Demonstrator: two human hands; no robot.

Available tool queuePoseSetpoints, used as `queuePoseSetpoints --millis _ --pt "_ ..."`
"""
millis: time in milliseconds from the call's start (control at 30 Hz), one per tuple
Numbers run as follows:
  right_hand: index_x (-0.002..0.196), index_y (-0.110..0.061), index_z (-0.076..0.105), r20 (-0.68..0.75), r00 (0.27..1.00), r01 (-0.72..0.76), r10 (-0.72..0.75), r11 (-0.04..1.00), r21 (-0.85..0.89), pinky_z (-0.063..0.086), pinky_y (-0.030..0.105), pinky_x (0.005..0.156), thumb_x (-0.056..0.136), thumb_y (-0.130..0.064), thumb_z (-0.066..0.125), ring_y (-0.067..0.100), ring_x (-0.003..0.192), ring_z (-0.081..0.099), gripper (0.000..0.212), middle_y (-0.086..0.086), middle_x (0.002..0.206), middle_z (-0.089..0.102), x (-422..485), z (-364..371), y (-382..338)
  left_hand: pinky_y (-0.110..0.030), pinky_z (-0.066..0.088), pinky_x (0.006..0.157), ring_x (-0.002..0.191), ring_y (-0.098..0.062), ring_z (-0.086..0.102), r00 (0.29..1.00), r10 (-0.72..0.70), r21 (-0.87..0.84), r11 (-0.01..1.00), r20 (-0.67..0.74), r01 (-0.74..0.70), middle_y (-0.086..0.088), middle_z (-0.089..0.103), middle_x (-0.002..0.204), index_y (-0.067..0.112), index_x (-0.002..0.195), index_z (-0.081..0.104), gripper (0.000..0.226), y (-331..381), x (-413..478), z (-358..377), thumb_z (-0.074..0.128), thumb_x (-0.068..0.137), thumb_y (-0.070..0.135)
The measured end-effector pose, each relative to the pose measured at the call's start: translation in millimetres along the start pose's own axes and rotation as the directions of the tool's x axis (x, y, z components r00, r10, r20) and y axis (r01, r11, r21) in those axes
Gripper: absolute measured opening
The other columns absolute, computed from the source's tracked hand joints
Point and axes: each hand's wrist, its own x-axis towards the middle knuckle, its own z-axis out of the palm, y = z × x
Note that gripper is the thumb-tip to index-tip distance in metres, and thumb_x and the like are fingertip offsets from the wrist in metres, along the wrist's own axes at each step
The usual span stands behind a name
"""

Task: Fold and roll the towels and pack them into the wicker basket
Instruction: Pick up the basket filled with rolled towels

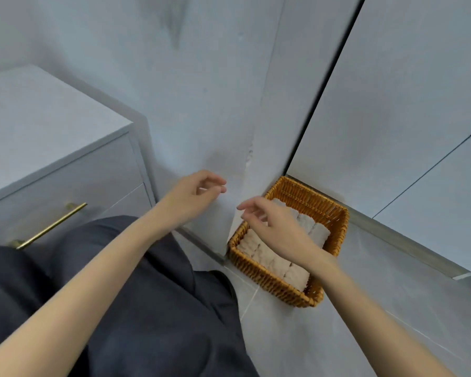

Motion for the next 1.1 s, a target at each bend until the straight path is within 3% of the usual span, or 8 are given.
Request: queuePoseSetpoints --millis 200,500,900,1100 --pt "0.112 -0.030 0.061 -0.029 0.990 0.139 -0.138 0.988 0.066 0.044 0.009 0.073 0.097 -0.029 0.050 -0.003 0.089 0.058 0.018 -0.017 0.099 0.064 30.2 -7.5 -85.1 -0.023 0.048 0.088 0.100 -0.008 0.062 0.980 0.028 -0.059 0.997 -0.197 -0.041 0.017 0.068 0.104 0.030 0.108 0.059 0.017 18.9 -32.7 -64.6 0.050 0.097 0.021" --pt "0.105 -0.030 0.061 -0.065 0.966 0.258 -0.251 0.952 0.163 0.041 0.004 0.069 0.094 -0.022 0.051 -0.002 0.085 0.056 0.017 -0.020 0.100 0.063 101.8 24.0 -167.3 -0.027 0.051 0.090 0.098 -0.007 0.064 0.863 -0.028 -0.101 0.994 -0.504 -0.027 0.013 0.068 0.105 0.023 0.114 0.061 0.021 16.5 -64.5 -159.5 0.048 0.098 0.020" --pt "0.113 -0.030 0.060 0.063 0.968 0.220 -0.242 0.944 0.245 0.044 0.006 0.074 0.093 -0.017 0.052 -0.004 0.095 0.054 0.025 -0.021 0.114 0.058 281.7 86.2 -203.9 -0.030 0.050 0.093 0.102 -0.005 0.062 0.800 -0.185 -0.122 0.983 -0.570 0.141 0.016 0.066 0.109 0.030 0.119 0.055 0.024 -41.4 44.1 -305.8 0.047 0.097 0.023" --pt "0.114 -0.034 0.057 0.195 0.968 0.115 -0.158 0.970 0.213 0.041 0.007 0.069 0.094 -0.022 0.051 -0.005 0.093 0.055 0.024 -0.028 0.105 0.054 333.9 87.2 -236.7 -0.031 0.050 0.093 0.105 -0.008 0.061 0.794 -0.317 -0.198 0.948 -0.518 0.249 0.014 0.065 0.112 0.034 0.115 0.055 0.021 -41.6 60.5 -356.0 0.051 0.095 0.029"
